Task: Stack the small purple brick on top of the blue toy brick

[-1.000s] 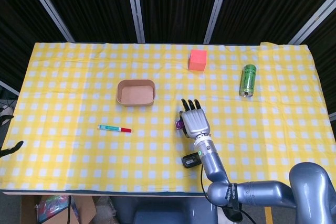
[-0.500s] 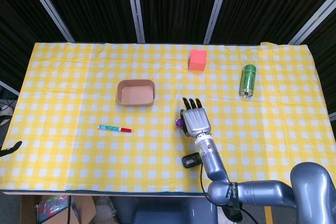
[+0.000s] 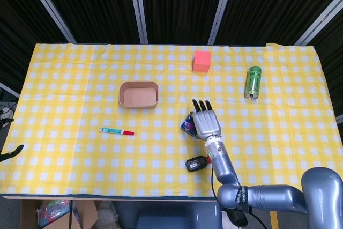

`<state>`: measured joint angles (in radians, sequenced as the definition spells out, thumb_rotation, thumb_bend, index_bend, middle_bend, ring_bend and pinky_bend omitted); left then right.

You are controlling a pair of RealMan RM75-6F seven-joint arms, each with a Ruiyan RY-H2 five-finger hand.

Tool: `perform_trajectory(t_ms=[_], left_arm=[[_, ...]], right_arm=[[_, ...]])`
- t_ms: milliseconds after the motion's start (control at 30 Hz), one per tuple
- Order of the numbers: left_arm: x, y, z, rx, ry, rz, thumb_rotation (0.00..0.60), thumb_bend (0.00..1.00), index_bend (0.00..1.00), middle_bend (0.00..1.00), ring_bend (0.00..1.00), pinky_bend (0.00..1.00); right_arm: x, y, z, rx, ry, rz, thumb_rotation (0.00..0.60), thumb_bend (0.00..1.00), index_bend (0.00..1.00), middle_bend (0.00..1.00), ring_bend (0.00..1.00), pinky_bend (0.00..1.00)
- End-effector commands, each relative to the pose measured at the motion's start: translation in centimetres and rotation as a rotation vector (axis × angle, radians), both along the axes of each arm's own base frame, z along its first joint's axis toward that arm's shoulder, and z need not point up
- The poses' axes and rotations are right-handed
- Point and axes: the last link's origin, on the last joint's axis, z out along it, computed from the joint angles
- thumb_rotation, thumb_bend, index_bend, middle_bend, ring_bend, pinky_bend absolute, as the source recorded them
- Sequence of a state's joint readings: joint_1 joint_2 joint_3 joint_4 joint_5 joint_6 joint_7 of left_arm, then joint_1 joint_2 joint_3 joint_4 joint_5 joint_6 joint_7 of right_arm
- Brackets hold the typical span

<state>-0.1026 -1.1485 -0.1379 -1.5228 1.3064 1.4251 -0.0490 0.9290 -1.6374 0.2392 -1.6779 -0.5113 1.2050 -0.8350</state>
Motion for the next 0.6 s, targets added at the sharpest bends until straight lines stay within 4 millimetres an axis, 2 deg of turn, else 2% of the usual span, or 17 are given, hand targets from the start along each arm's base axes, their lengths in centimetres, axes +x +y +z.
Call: perform_trajectory(t_ms=[33,600], left_arm=[[-0.1,0.0,0.0,0.0,0.0,0.004,0.6,0.21,0.26,0.09,0.0,0.05],[-0.2,0.1,0.1,-0.002,-0.007,0.006,0.6,0.21,0.26,0.09,0.0,0.05]], right_arm=[[0.0,0.0,-0.2,0.001,-0.001,-0.007,0.6,0.5,0.58,0.0,0.0,0.0],[0.4,-0.2,-1.5,0.018,-0.002,-0.001,0.6,0.5,0.59,0.0,0.0,0.0]])
